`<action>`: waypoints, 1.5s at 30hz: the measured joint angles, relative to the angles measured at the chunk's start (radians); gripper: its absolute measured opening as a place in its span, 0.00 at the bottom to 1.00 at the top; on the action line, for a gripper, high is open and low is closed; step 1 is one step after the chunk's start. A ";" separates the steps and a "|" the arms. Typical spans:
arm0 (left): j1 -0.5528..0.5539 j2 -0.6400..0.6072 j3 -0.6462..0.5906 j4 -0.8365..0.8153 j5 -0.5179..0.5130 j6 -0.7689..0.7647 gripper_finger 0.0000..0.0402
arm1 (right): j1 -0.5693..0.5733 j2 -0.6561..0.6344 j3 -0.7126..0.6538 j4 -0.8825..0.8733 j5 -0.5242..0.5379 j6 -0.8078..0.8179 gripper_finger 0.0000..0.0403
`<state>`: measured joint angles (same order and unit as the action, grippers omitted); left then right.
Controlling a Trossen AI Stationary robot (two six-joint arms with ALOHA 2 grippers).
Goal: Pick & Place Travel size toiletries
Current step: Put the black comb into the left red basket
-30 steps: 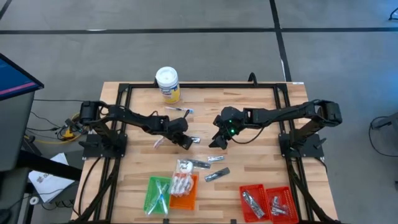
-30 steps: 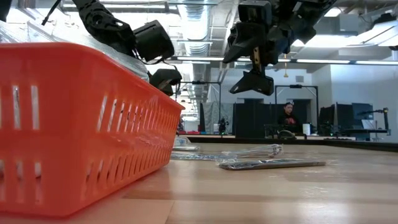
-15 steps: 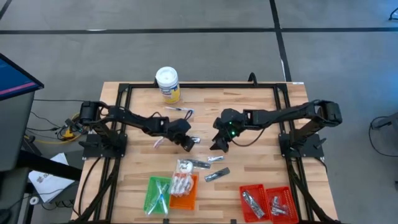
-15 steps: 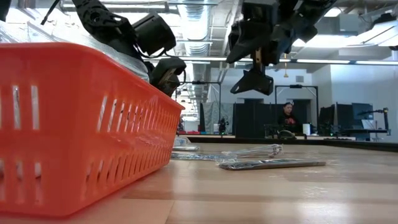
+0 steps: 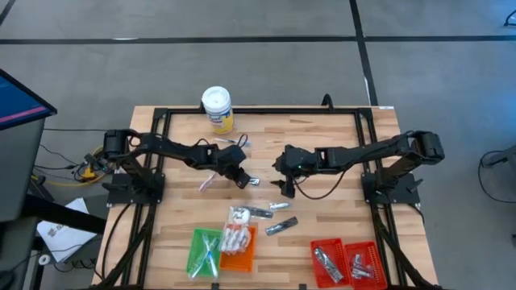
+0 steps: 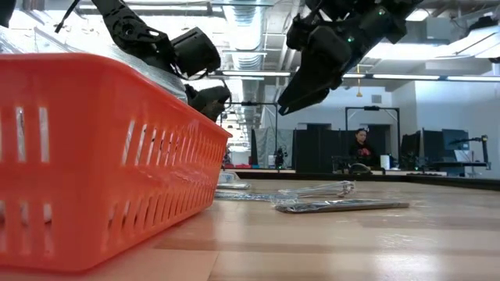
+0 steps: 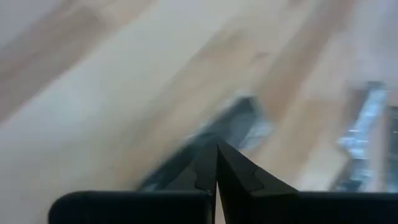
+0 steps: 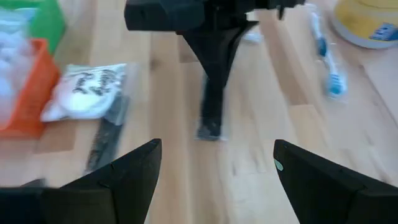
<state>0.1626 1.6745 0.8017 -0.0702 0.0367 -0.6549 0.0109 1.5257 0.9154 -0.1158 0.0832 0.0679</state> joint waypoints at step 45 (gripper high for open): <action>-0.096 -0.002 0.046 0.001 -0.139 -0.131 0.00 | 0.113 0.117 0.013 -0.037 -0.004 -0.080 0.75</action>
<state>0.0669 1.6730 0.8474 -0.0696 -0.1025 -0.7860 0.1236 1.6428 0.9279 -0.1530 0.0789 -0.0121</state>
